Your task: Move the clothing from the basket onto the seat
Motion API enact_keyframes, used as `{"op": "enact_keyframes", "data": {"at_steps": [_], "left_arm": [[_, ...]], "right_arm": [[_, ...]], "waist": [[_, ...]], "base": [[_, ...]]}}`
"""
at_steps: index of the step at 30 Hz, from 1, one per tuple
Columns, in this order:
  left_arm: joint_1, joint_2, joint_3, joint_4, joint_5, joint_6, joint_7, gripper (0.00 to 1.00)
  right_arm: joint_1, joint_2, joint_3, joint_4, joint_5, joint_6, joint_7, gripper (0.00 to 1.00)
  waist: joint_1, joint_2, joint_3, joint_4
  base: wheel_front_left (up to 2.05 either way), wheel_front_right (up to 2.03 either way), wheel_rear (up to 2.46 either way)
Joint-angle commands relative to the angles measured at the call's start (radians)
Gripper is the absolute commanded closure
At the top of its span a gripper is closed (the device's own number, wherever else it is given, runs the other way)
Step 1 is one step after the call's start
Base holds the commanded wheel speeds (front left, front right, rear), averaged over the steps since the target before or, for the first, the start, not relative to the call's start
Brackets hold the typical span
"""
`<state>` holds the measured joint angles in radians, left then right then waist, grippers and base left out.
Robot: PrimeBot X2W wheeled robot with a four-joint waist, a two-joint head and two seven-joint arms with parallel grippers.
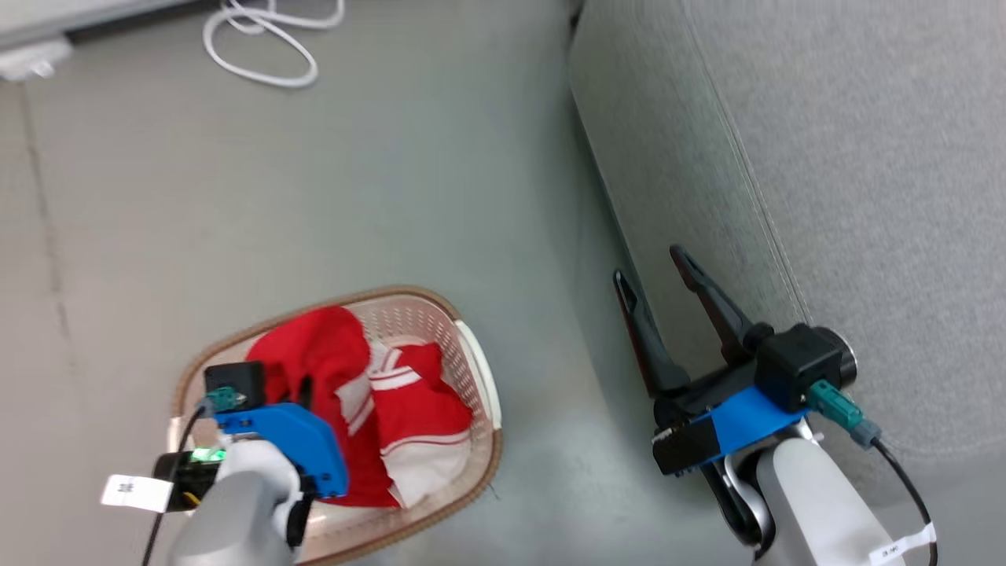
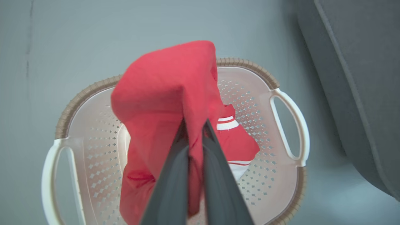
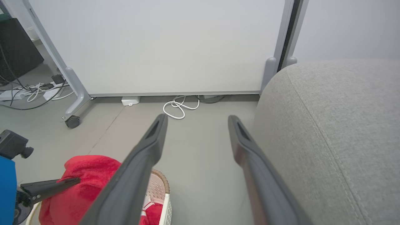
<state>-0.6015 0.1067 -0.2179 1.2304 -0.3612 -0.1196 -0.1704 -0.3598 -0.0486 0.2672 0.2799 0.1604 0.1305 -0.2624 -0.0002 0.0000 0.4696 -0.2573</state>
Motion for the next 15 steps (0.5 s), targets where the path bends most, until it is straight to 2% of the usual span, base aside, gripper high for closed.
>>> {"op": "enact_keyframes", "data": {"at_steps": [1, 6, 15], "left_arm": [[0.013, -0.021, -0.011, -0.010, -0.019, -0.008, -0.009, 1.00], [0.030, -0.049, -0.072, -0.081, -0.065, -0.012, 0.008, 1.00], [0.063, -0.056, -0.249, -0.338, -0.186, -0.011, 0.059, 1.00]], "right_arm": [[0.028, -0.003, -0.008, 0.018, -0.011, 0.000, -0.003, 0.00], [0.067, -0.003, -0.011, 0.051, -0.025, 0.000, -0.002, 0.00], [0.127, -0.003, -0.017, 0.071, -0.030, 0.000, 0.021, 0.00]], "waist": [[0.0002, 0.0000, -0.119, 0.084], [0.0002, 0.0000, -0.212, 0.129], [0.0002, 0.0000, -0.326, 0.182]], "base": [[0.00, 0.00, 0.00], [0.00, 0.00, 0.00], [0.00, 0.00, 0.00]]}}
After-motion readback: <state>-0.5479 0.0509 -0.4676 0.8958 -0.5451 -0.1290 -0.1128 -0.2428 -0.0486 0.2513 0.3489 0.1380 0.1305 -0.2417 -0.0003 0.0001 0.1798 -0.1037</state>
